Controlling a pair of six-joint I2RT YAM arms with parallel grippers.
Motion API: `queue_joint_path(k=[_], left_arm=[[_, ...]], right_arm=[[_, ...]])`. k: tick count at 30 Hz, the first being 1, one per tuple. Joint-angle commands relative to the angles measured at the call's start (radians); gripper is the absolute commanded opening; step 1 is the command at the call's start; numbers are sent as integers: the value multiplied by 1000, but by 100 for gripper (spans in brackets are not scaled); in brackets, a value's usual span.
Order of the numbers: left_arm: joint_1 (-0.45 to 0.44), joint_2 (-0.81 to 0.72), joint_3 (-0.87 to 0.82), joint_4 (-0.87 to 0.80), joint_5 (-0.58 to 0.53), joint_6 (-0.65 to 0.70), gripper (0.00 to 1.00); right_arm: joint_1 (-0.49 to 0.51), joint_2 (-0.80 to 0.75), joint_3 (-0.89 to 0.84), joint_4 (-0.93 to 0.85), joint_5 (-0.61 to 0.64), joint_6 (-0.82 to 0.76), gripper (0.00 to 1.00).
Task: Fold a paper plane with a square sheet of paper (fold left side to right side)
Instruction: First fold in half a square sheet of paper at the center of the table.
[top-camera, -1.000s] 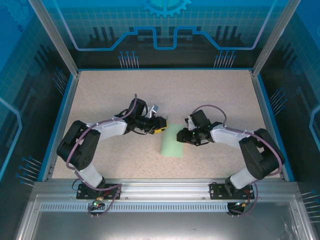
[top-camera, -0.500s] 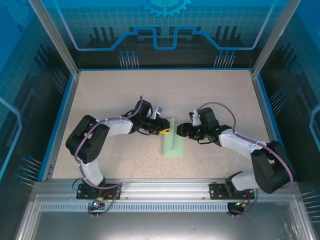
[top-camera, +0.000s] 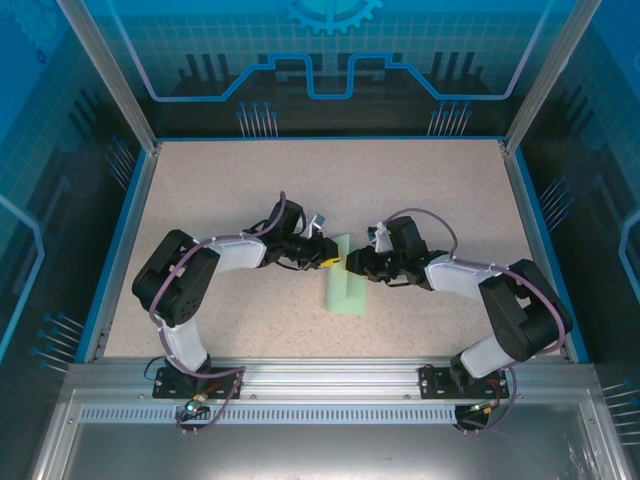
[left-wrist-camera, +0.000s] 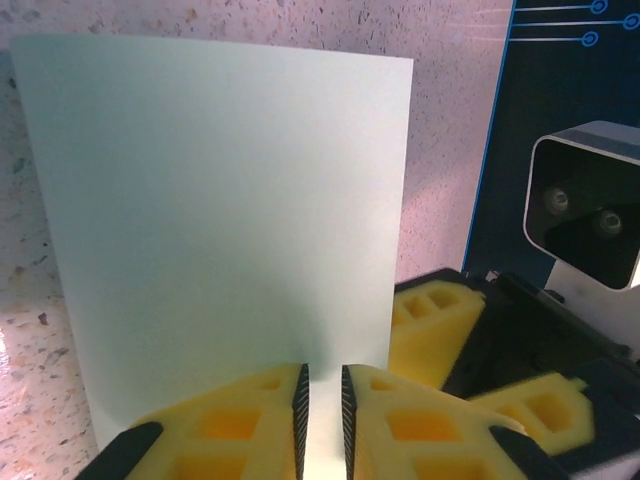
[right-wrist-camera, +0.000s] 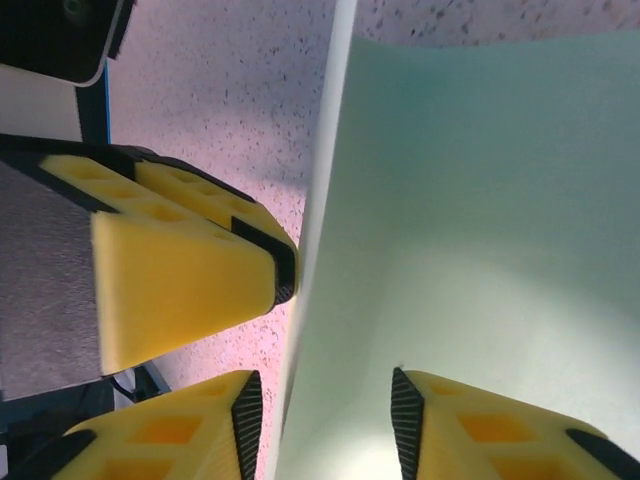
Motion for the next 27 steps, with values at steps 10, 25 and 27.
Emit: queue_joint_path(k=[10, 25, 27], left_arm=[[-9, -114, 37, -248, -163, 130, 42], [-83, 61, 153, -389, -225, 167, 54], [-90, 79, 165, -411, -245, 171, 53]], right_arm=[[10, 21, 84, -270, 155, -101, 0], [11, 63, 97, -319, 187, -115, 3], [11, 63, 98, -320, 187, -117, 4]])
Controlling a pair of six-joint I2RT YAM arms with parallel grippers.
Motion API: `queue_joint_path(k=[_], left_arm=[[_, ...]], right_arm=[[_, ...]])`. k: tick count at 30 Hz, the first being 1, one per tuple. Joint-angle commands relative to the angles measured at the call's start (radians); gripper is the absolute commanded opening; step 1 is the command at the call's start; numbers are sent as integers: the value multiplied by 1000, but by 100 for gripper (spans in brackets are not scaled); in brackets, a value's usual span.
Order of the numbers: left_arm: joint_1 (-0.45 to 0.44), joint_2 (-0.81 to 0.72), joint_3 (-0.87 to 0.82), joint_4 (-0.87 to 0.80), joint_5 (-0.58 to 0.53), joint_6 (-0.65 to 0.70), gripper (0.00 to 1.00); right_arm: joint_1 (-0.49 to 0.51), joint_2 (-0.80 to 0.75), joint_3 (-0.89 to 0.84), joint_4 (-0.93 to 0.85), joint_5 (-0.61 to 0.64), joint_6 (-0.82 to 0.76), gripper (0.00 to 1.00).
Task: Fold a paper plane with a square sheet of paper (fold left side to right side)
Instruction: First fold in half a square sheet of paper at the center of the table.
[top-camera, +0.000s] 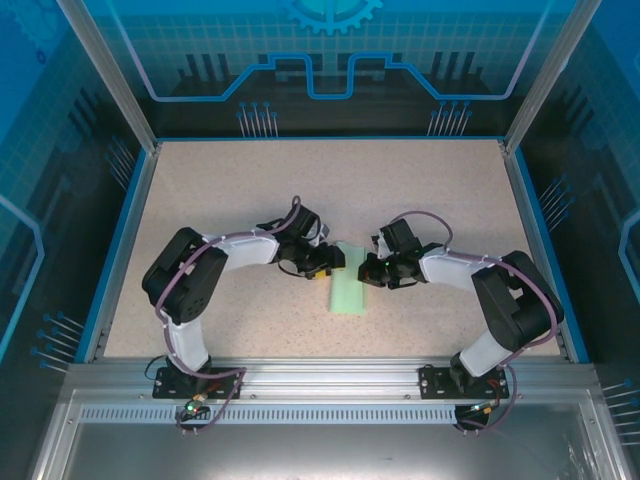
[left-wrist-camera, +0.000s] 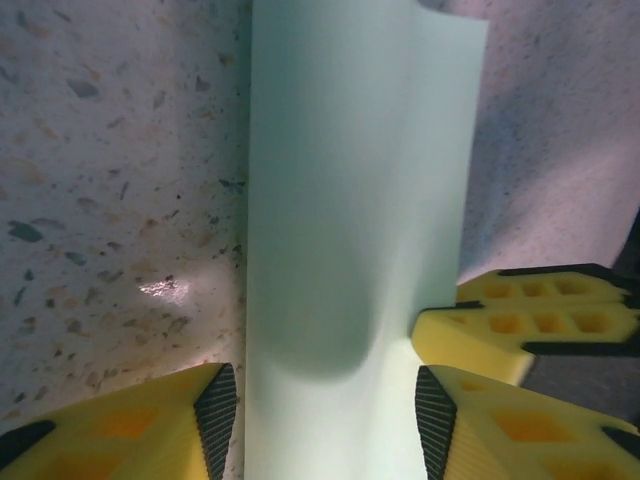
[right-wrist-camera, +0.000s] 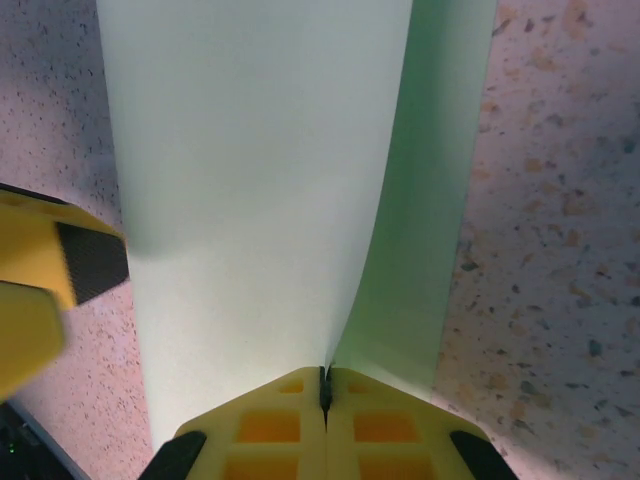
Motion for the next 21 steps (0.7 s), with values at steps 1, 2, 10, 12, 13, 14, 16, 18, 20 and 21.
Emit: queue_joint_path(k=[1, 2, 10, 12, 13, 14, 16, 18, 20, 21], left_arm=[[-14, 30, 43, -79, -46, 35, 51], [-18, 37, 46, -84, -50, 36, 50], [-39, 89, 78, -120, -84, 52, 40], [-41, 97, 82, -126, -90, 56, 40], [-44, 102, 82, -129, -93, 58, 40], [-44, 103, 84, -130, -95, 58, 41], [-47, 109, 87, -134, -100, 60, 41], [-50, 113, 90, -140, -105, 63, 41], [-54, 116, 96, -150, -112, 70, 42], [-57, 118, 102, -158, -116, 75, 42]], right_arm=[[9, 6, 21, -24, 5, -18, 4], [10, 4, 22, -24, 4, -18, 5], [10, -40, 40, -100, 60, -55, 22], [9, -72, 44, -139, 104, -74, 29], [6, -90, 46, -162, 126, -84, 33], [4, -106, 47, -183, 149, -90, 36], [-3, -145, 45, -221, 199, -103, 42], [-11, -182, 39, -250, 240, -105, 43], [-21, -225, 27, -264, 270, -104, 44], [-27, -245, 18, -268, 280, -101, 44]])
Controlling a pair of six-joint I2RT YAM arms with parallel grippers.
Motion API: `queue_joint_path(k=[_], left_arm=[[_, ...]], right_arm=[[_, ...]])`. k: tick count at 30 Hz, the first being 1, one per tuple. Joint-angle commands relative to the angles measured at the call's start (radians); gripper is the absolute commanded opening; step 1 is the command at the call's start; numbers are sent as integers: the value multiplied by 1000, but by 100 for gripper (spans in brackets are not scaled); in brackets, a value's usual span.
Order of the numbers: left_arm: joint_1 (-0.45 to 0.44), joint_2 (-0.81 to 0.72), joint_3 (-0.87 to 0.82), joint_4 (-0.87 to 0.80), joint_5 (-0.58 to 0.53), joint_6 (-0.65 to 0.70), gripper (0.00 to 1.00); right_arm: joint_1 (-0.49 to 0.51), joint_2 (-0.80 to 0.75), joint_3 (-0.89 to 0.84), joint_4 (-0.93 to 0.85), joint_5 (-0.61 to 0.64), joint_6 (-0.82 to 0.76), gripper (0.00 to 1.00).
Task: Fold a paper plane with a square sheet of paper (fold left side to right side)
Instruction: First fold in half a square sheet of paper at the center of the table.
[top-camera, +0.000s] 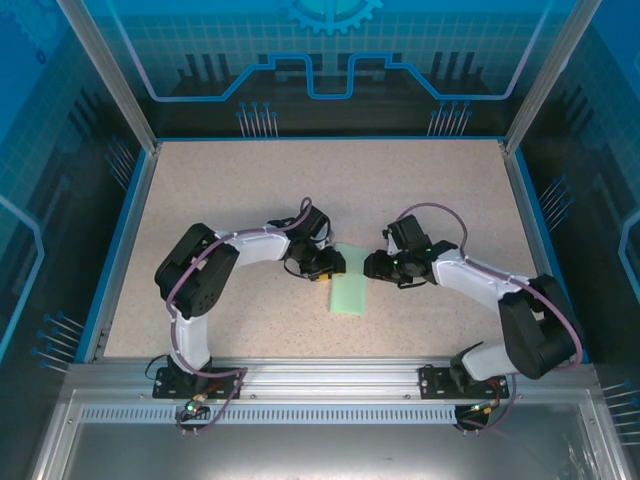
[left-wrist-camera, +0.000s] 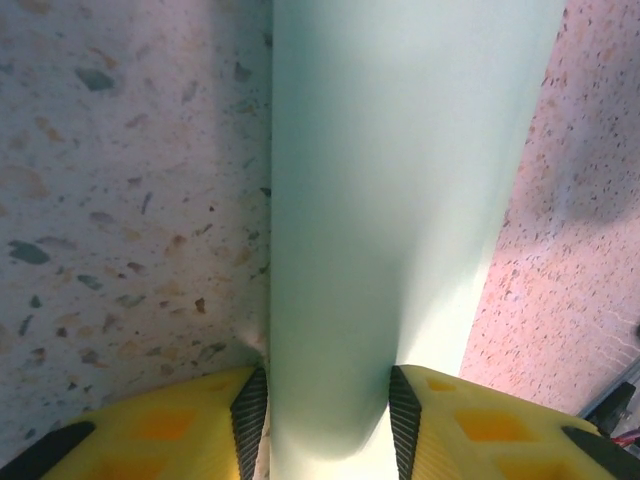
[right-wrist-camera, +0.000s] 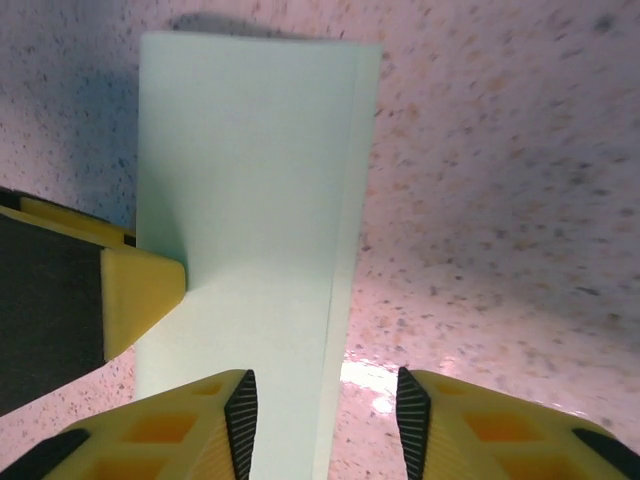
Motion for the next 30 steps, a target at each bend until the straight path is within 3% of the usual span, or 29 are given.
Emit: queue_joint_path(k=[1, 10, 30], left_arm=[[-25, 53, 21, -43, -47, 36, 42], [-39, 87, 61, -92, -71, 38, 45], [-53, 127, 98, -128, -88, 31, 47]], right_arm=[[-25, -73, -11, -71, 89, -11, 45], [-61, -160, -56, -57, 62, 6, 47], [-59, -125, -65, -26, 5, 14, 47]])
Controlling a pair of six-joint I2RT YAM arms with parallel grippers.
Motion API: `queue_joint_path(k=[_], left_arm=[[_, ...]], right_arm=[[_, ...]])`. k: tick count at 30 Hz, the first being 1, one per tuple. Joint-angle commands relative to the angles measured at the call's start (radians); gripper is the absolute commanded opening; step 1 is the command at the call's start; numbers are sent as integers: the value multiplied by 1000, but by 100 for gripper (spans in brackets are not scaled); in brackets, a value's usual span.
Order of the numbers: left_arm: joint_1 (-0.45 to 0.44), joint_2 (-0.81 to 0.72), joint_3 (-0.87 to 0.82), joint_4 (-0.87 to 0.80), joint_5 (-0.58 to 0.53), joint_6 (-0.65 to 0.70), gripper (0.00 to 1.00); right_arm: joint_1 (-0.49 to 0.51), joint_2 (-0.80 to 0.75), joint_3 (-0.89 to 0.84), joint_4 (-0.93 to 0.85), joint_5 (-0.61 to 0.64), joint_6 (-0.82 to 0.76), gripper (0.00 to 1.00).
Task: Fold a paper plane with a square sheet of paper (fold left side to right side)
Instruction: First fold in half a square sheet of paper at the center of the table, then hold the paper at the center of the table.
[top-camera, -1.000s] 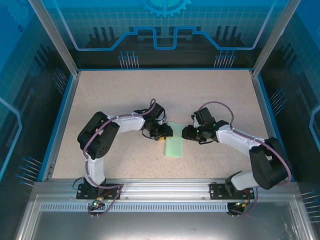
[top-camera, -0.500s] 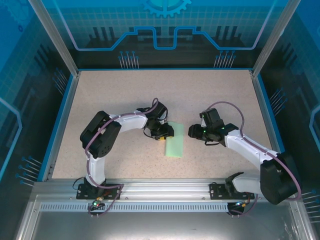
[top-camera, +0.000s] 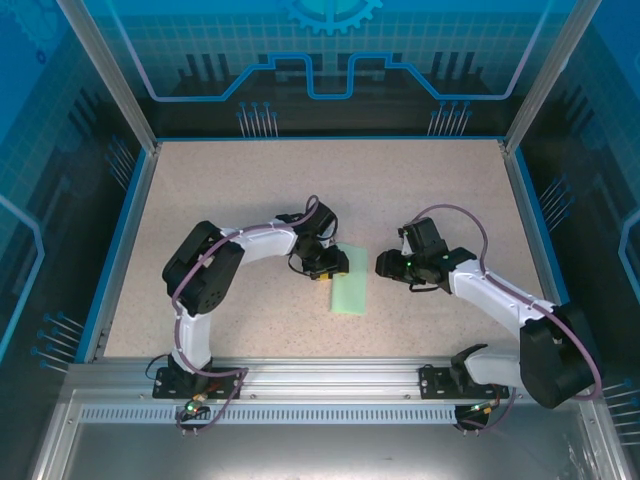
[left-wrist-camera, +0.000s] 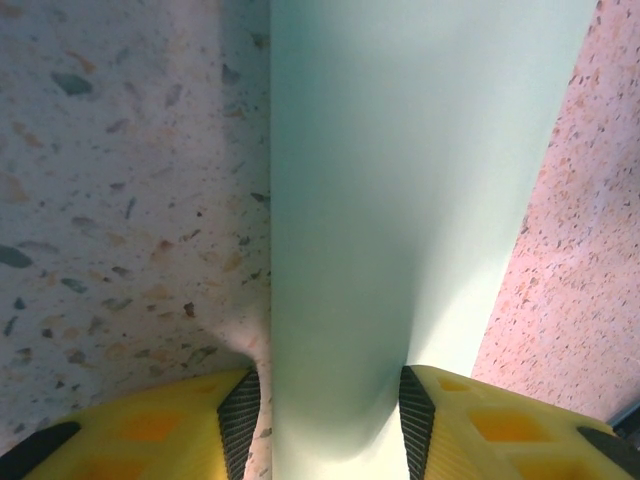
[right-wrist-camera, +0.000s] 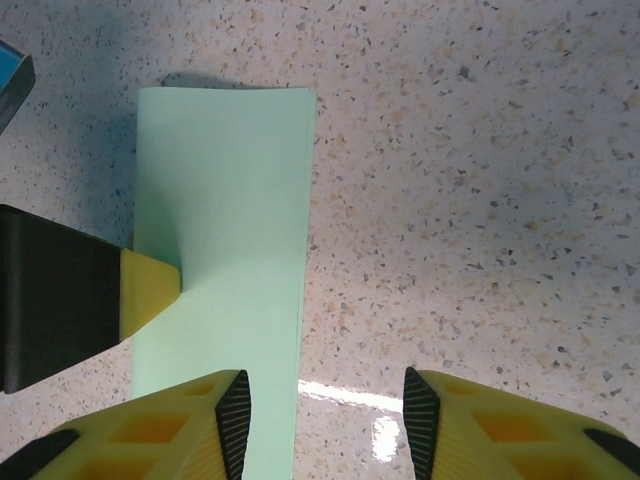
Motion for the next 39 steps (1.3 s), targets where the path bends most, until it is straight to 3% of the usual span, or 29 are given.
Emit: queue_joint_path(k=[1, 26, 35, 39], left_arm=[[-33, 83, -2, -1, -44, 26, 47], [-40, 98, 17, -35, -64, 40, 47], [-41, 101, 19, -39, -66, 41, 47], [-40, 101, 22, -41, -67, 43, 47]], right_arm=[[-11, 15, -8, 4, -29, 10, 47], [15, 96, 3, 59, -91, 23, 46], [34, 207, 0, 225, -200, 91, 15], [58, 279, 41, 230, -199, 84, 9]])
